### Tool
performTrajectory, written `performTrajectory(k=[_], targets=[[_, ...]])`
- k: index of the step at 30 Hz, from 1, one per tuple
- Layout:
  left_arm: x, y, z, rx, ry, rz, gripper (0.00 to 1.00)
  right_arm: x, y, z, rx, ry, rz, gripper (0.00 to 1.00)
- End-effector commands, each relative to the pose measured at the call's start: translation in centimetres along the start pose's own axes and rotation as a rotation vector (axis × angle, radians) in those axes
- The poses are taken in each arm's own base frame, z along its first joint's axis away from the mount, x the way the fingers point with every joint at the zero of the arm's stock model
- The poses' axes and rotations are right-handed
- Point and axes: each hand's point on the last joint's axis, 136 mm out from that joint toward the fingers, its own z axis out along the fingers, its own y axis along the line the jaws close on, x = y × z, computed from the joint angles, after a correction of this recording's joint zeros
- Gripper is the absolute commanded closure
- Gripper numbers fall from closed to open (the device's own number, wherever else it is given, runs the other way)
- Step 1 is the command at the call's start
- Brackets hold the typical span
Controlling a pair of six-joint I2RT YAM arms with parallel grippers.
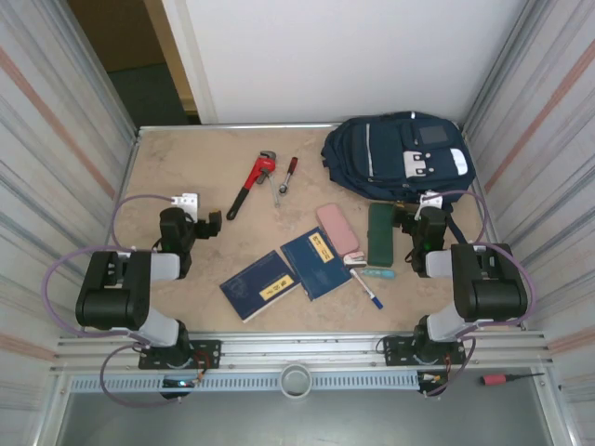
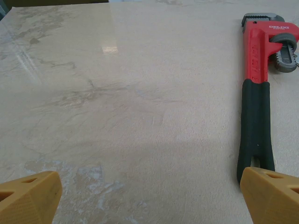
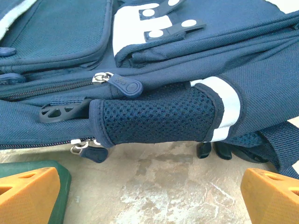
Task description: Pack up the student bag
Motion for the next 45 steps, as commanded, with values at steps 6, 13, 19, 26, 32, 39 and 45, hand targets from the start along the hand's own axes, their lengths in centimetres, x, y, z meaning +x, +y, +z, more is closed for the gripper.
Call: performTrajectory(k=[6, 13, 19, 26, 32, 39, 45], targets=[[-1.5, 0.1, 0.3, 0.004, -0.042, 0.014, 0.01, -1.2, -0.5, 0.4, 0.024, -0.032, 0.031, 0.01], [-1.5, 0.1, 0.3, 0.004, -0.043, 0.014, 0.01, -1.2, -0.5, 0.4, 0.024, -0.033, 0.030, 0.01], [-1.4, 0.1, 0.3, 0.004, -0.041, 0.014, 0.01, -1.2, -0.5, 0.4, 0.024, -0.032, 0.031, 0.01], [-2.7, 1.6, -0.5, -0.077, -0.049, -0.024, 0.01, -1.5, -0.4, 0.2, 0.025, -0.049, 0.026, 0.01], [-5.7, 5.2, -5.1, -0.215, -0.066, -0.247, 0.01, -5.0, 0.4, -2.0, 0.067, 0.018, 0.001, 0.01], [-8.3, -0.2, -6.9, 0.079, -0.067, -0.405, 0.01, -8.4, 4.0, -5.7, -0.021, 0.043, -0.048, 0.01], [-8.5, -10.8, -4.6, 0.194, 0.132, -0.148, 0.01, -6.9, 11.8, -2.0, -0.114, 0.292, -0.368, 0.01]])
